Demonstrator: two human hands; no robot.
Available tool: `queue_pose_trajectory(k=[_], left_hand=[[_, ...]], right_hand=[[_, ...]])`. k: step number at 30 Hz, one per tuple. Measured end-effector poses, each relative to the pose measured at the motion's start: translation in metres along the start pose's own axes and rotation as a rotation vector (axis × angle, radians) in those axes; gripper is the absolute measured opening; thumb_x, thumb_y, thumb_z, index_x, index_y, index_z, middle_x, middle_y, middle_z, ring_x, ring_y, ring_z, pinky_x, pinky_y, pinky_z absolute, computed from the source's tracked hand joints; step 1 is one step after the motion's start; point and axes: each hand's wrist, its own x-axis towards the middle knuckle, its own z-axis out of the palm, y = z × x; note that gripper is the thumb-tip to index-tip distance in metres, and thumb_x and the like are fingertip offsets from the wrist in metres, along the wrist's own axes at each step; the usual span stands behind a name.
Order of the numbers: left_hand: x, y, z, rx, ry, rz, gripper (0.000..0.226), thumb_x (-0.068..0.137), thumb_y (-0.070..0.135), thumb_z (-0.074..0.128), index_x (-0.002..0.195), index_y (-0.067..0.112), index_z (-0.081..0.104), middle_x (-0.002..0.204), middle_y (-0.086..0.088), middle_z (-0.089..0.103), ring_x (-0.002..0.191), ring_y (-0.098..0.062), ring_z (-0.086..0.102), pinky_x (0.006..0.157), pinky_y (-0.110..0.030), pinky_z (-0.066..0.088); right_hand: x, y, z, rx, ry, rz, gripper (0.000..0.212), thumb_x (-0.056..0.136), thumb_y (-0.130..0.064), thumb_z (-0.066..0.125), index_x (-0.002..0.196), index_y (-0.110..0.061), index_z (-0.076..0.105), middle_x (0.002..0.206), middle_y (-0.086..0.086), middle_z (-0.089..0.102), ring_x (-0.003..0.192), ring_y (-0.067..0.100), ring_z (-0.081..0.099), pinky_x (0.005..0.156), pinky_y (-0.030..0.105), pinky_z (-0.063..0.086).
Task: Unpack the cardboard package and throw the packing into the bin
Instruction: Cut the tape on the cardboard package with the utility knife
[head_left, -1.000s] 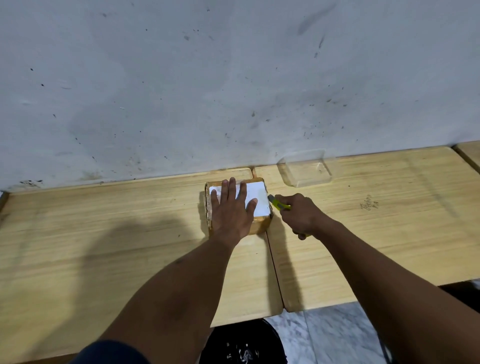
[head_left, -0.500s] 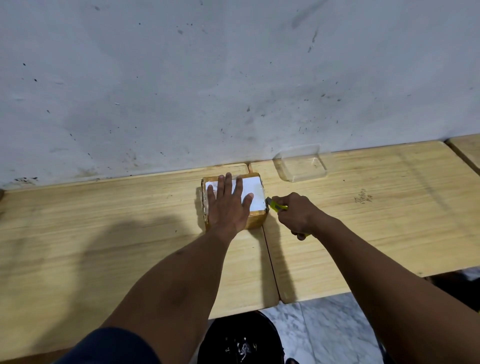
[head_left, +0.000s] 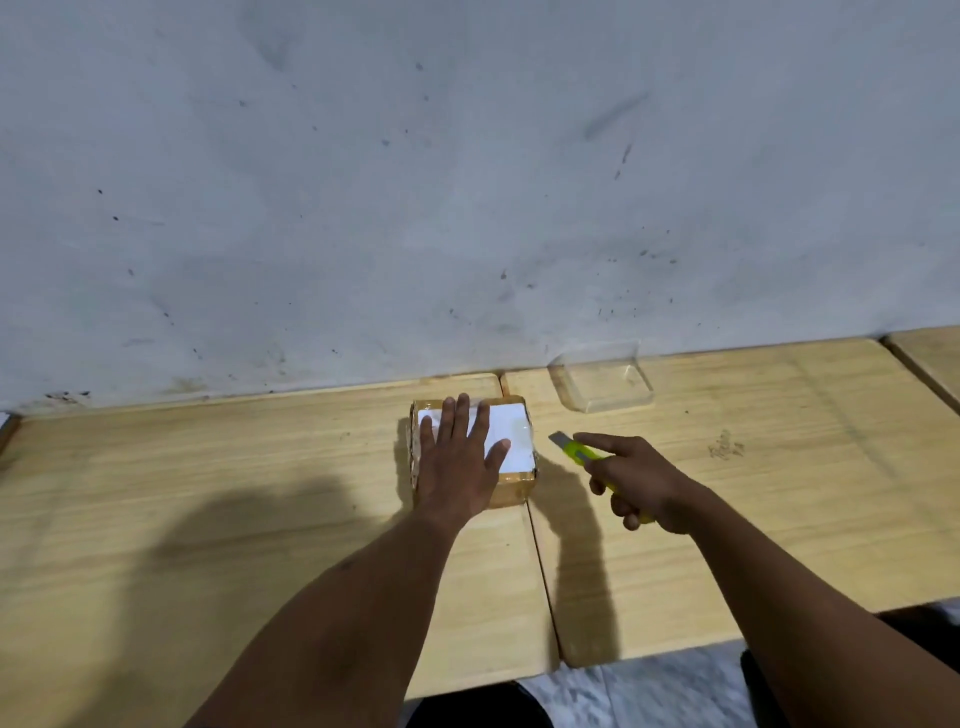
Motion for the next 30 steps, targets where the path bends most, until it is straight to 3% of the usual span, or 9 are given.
queue_pose_trajectory(k=[3,8,10,13,18,22,25,28,30], left_hand=[[-0.006,-0.001,-0.002,-0.013,-0.013,0.007,0.063,0.100,0.055,0.011,0.155,0.026,0.004,0.164,-0.003,-0.005,0.149,-0.022,-0.012,0.119,-0.052,-0.005],[-0.016,-0.005,-0.002,-0.019,-0.011,0.017,0.071,0.092,0.061,-0.003,0.155,0.028,0.003,0.163,-0.002,-0.007,0.149,-0.020,-0.014,0.120,-0.051,-0.006],[-0.018,-0.007,-0.001,-0.028,-0.018,0.021,0.067,0.096,0.060,0.004,0.155,0.028,0.002,0.163,-0.001,-0.009,0.148,-0.019,-0.016,0.120,-0.050,-0.007],[-0.017,-0.008,-0.001,-0.030,-0.008,0.024,0.072,0.091,0.062,-0.004,0.155,0.029,0.001,0.163,0.000,-0.009,0.148,-0.018,-0.017,0.120,-0.049,-0.007],[-0.017,-0.009,0.002,-0.012,0.016,0.021,0.071,0.092,0.062,-0.002,0.155,0.029,0.004,0.163,-0.001,-0.004,0.149,-0.019,-0.013,0.120,-0.050,-0.003],[-0.016,-0.010,0.001,-0.014,0.018,0.027,0.069,0.094,0.061,0.001,0.155,0.029,0.005,0.163,0.000,-0.004,0.149,-0.019,-0.013,0.120,-0.050,-0.003],[-0.016,-0.010,0.000,-0.023,0.023,0.029,0.069,0.094,0.061,0.002,0.155,0.029,0.006,0.163,-0.001,-0.002,0.149,-0.019,-0.011,0.120,-0.050,-0.003],[-0.017,-0.009,0.000,-0.037,0.028,0.031,0.070,0.093,0.061,0.000,0.155,0.029,0.006,0.163,-0.001,-0.001,0.149,-0.019,-0.011,0.120,-0.050,-0.003],[-0.016,-0.010,0.000,-0.053,0.022,0.035,0.070,0.093,0.061,0.000,0.155,0.029,0.006,0.163,-0.001,-0.002,0.149,-0.019,-0.012,0.120,-0.051,-0.003]], right_hand=[[0.008,0.015,-0.005,0.072,0.118,0.009,0.038,0.100,-0.024,0.053,0.137,-0.032,0.054,0.078,0.012,0.054,0.042,0.017,0.032,0.042,0.023,0.030],[0.030,0.032,0.009,0.070,0.137,0.066,0.048,0.101,-0.014,0.042,0.147,-0.028,0.043,0.082,0.012,0.050,0.045,0.016,0.034,0.042,0.023,0.034],[0.034,0.034,0.017,0.117,0.095,0.072,0.042,0.103,-0.023,0.044,0.145,-0.026,0.044,0.085,0.011,0.047,0.046,0.015,0.032,0.043,0.023,0.032],[0.041,0.037,0.025,0.190,0.104,0.079,0.044,0.102,-0.042,0.047,0.142,-0.025,0.046,0.090,0.011,0.048,0.045,0.015,0.033,0.042,0.023,0.033],[0.051,0.047,0.030,0.272,0.093,0.102,0.043,0.106,-0.029,0.040,0.149,-0.024,0.036,0.098,0.011,0.052,0.049,0.017,0.036,0.041,0.024,0.037],[0.051,0.047,0.031,0.293,0.051,0.151,0.035,0.105,-0.036,0.041,0.135,-0.020,0.047,0.101,0.012,0.052,0.058,0.020,0.039,0.043,0.025,0.036],[0.056,0.051,0.025,0.257,0.060,0.115,0.029,0.104,-0.027,0.044,0.132,-0.022,0.048,0.101,0.014,0.058,0.060,0.022,0.046,0.042,0.026,0.040],[0.065,0.063,0.016,0.046,0.287,0.041,0.019,0.097,-0.029,0.054,0.105,-0.012,0.060,0.091,0.015,0.068,0.056,0.026,0.057,0.045,0.031,0.049],[0.074,0.070,0.010,-0.132,0.445,0.038,0.024,0.091,-0.036,0.060,0.092,-0.013,0.065,0.087,0.014,0.070,0.069,0.033,0.067,0.059,0.042,0.059]])
